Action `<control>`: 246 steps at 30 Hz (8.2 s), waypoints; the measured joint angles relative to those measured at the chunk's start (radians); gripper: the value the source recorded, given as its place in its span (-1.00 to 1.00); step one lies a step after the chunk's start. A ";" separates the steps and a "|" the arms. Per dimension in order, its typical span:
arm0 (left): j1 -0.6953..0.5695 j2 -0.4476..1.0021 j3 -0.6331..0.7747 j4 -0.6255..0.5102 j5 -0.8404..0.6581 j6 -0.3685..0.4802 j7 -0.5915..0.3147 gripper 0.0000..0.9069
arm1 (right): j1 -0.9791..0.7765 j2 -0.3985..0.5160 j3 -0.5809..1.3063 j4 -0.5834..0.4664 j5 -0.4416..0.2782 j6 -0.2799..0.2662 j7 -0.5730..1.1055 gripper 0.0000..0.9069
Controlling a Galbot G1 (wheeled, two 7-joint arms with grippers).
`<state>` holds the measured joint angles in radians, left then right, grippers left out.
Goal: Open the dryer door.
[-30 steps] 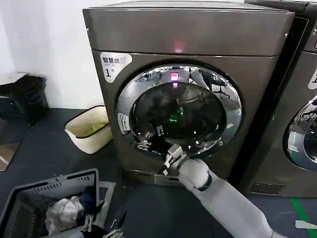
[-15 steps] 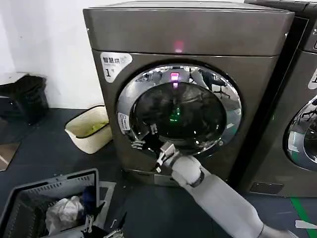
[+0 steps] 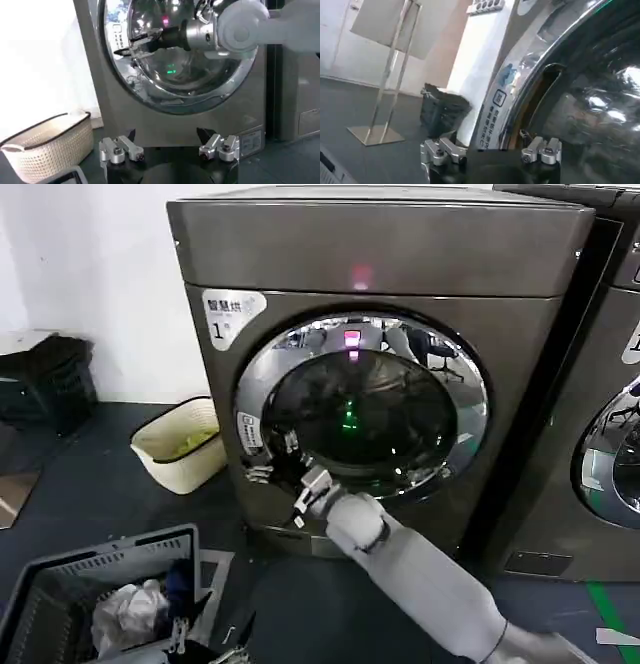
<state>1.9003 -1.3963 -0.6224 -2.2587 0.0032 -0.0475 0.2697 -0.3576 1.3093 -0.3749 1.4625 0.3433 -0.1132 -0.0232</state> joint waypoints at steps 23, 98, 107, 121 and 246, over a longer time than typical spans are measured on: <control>-0.039 0.028 -0.042 0.022 -0.068 0.014 0.013 1.00 | 0.018 -0.084 -0.016 0.004 0.134 0.126 -0.312 1.00; -1.028 0.410 0.411 0.495 -0.476 0.053 0.289 1.00 | -1.230 -0.614 1.450 0.393 0.511 0.421 -1.248 1.00; -1.098 0.320 0.557 0.545 -0.426 0.038 0.232 1.00 | -1.594 -0.376 1.854 0.444 0.476 0.558 -1.078 1.00; -1.254 0.162 0.800 0.660 -0.419 0.015 0.178 1.00 | -1.695 -0.071 2.184 0.277 0.356 0.674 -0.756 1.00; -0.645 1.102 0.027 0.472 -2.358 0.784 -1.242 1.00 | -1.413 0.129 2.393 0.118 -0.200 0.235 0.262 1.00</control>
<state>1.2557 -0.2947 -0.5951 -1.7866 -2.3550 0.7363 -0.9725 -1.7704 1.4381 2.0182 1.5804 0.1434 0.1221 0.2383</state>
